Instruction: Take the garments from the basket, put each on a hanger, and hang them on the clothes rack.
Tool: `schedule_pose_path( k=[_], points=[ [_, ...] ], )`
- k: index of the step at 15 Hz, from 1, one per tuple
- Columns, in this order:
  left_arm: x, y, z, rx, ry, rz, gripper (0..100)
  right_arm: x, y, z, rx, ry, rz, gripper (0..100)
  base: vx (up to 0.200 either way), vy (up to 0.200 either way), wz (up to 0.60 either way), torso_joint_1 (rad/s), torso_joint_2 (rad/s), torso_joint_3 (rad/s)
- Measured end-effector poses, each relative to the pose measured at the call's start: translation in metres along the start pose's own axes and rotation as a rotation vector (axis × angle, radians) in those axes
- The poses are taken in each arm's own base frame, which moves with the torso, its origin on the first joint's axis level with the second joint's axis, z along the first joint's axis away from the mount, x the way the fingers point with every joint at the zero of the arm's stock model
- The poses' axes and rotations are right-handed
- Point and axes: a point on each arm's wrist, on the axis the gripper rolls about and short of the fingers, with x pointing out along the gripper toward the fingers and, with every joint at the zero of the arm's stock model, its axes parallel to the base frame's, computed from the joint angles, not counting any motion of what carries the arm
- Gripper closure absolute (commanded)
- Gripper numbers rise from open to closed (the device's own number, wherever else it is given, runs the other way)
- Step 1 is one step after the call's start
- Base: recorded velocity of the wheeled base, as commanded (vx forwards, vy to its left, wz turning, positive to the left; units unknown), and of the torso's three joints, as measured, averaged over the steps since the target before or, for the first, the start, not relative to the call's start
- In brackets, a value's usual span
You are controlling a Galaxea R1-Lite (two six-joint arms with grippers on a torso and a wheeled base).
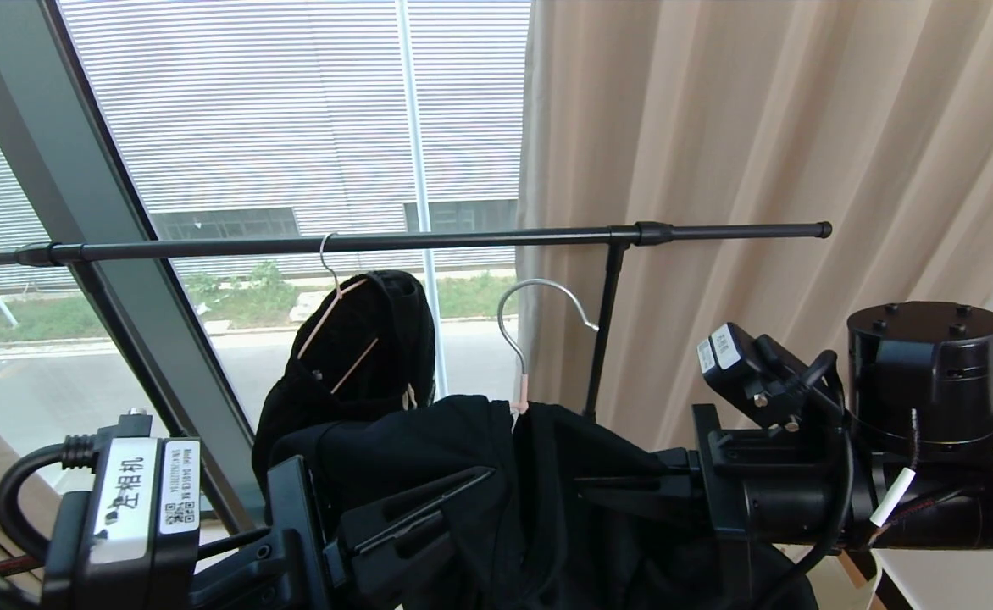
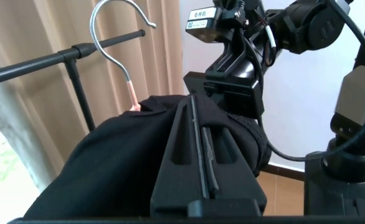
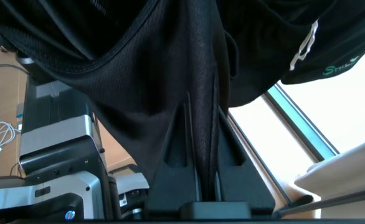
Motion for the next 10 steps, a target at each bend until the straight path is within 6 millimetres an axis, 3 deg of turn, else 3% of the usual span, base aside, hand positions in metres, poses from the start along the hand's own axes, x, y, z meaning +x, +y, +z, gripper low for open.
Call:
schedule_pose_path(
  k=[6, 7, 10],
  points=[
    [-0.0005, 0.0007, -0.0049, -0.001, 0.024, 0.002, 100, -0.0047, 0.0015, 0.0008, -0.001, -0.013, -0.012, 100, 0.000, 0.000, 0.00, 0.000, 0.00, 0.000],
    [-0.0009, 0.0013, -0.0054, -0.003, 0.025, -0.006, 0, -0.0051, 0.0018, 0.0011, -0.002, -0.014, -0.012, 100, 0.000, 0.000, 0.00, 0.000, 0.00, 0.000],
    [-0.0037, 0.0060, -0.0078, 0.000, 0.036, -0.027, 0, -0.0076, 0.0030, 0.0003, -0.003, -0.015, -0.013, 100, 0.000, 0.000, 0.00, 0.000, 0.00, 0.000]
  ],
)
